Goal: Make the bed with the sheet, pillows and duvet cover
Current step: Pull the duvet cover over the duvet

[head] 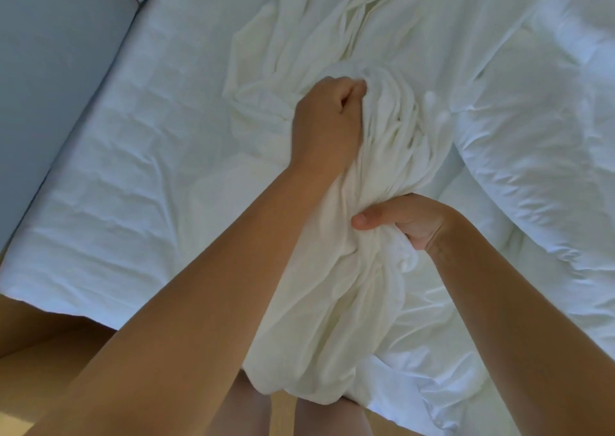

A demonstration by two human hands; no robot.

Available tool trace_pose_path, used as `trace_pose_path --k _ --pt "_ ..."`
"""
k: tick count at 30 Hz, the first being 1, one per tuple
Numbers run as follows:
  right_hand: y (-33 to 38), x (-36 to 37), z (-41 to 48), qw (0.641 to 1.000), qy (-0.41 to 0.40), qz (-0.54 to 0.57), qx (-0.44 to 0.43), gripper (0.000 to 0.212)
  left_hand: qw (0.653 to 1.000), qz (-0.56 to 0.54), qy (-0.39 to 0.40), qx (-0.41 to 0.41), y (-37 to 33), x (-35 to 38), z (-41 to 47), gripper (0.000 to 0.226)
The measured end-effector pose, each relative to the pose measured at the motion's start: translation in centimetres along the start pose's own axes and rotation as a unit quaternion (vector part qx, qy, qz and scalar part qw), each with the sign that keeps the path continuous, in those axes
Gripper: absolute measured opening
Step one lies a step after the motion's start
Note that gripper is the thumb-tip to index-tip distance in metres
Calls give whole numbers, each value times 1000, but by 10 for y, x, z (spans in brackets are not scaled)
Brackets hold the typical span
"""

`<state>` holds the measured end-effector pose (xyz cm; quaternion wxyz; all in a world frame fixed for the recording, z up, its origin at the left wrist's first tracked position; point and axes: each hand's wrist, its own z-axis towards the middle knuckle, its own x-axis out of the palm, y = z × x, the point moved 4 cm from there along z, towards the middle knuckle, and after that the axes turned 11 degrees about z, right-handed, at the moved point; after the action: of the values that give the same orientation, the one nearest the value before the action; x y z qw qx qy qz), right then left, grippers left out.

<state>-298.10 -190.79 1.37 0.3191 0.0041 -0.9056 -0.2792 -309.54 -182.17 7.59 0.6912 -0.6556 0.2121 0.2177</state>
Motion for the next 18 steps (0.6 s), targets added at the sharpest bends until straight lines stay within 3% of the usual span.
trace_pose_path --k 2,4,7,9,11,13,15,16,18 --pt "-6 -7 -4 999 -32 31 -31 61 985 153 -6 76 18 -6 -7 31" --pt "-13 -12 -4 993 -44 84 -68 54 955 273 46 105 46 -6 -24 34" --pt "-22 -16 2 987 -50 132 -82 43 937 318 127 64 84 -1 -57 35" --pt "-22 -20 7 987 -53 131 -76 45 970 220 93 -48 110 -10 -68 32" --pt "-22 -23 8 988 -54 127 -73 50 970 137 30 -197 146 -25 -78 47" --pt "-22 -26 8 989 -58 115 -68 43 924 53 77 -371 181 -31 -92 77" --pt "-23 -27 10 992 -65 99 -49 37 849 -93 183 -487 193 -21 -111 90" --pt "-25 -27 11 993 -68 90 -36 35 819 -148 230 -505 192 -16 -118 82" --pt "-26 -25 16 994 -81 71 -15 32 809 -179 275 -488 185 -13 -121 53"
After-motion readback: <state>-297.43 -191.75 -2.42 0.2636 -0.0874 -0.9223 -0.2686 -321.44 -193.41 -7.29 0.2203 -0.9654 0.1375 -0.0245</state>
